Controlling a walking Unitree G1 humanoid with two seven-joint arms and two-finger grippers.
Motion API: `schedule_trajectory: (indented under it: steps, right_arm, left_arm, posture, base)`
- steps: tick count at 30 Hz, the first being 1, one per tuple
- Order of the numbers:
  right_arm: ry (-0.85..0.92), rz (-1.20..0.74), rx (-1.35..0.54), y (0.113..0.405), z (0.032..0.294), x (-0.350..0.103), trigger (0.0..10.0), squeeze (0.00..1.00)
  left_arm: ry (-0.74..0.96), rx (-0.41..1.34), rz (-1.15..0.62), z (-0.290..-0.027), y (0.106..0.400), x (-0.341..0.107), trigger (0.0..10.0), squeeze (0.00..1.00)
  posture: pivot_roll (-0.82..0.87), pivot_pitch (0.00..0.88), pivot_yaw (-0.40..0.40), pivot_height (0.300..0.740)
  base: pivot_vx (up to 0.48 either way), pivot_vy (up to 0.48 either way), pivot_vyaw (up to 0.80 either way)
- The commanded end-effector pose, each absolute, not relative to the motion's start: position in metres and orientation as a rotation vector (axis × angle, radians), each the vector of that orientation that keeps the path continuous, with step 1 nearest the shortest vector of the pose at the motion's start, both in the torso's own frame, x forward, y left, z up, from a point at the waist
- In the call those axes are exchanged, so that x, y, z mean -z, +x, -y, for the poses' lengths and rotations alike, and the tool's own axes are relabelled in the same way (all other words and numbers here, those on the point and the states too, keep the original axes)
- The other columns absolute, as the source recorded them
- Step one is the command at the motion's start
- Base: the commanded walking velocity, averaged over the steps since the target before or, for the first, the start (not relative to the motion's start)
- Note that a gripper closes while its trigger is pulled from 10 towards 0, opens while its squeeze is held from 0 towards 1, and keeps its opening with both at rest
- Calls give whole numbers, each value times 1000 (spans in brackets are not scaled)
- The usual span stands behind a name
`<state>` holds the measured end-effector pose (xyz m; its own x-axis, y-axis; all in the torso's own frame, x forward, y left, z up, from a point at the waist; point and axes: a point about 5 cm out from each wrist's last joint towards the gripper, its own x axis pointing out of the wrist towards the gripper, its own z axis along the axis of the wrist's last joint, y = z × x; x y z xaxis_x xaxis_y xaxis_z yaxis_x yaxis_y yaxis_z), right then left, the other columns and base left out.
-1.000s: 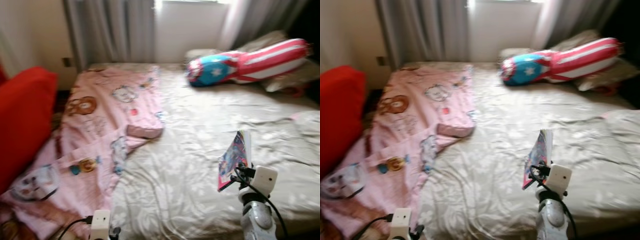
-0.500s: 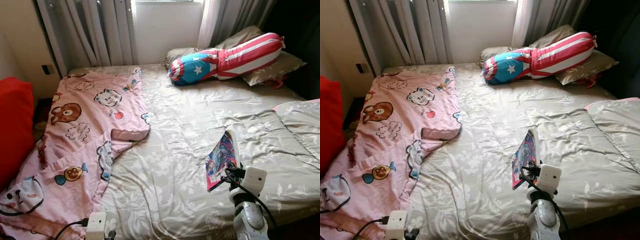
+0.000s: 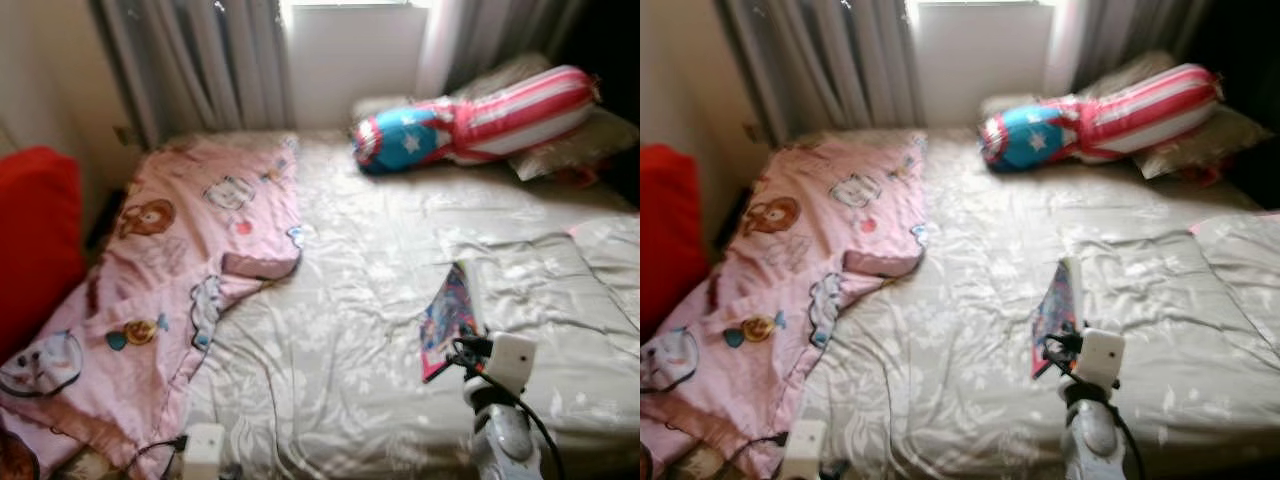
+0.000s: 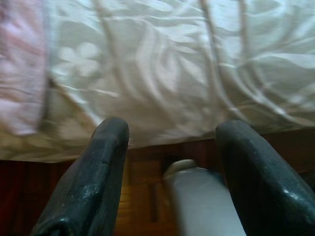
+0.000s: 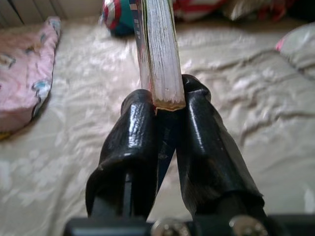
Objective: Clean up the room
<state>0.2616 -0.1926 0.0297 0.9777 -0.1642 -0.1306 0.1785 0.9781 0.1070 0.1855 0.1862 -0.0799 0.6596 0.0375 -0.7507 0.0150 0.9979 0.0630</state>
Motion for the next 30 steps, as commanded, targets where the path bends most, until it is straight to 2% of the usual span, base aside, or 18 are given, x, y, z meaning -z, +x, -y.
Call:
schedule_trajectory:
  steps: [1, 30]
  right_arm:
    - [126, -82, 171, 265, 191, -36, 10000, 0]
    - [128, -101, 168, 265, 189, -33, 10000, 0]
  left_arm:
    - [81, -21, -863, -193, 184, 80, 10000, 0]
    - [80, -31, -871, -196, 183, 80, 10000, 0]
  posture:
    - [-82, 0, -36, 731]
    - [-77, 0, -37, 731]
  base:
    - [0, -356, 0]
    - [0, -354, 0]
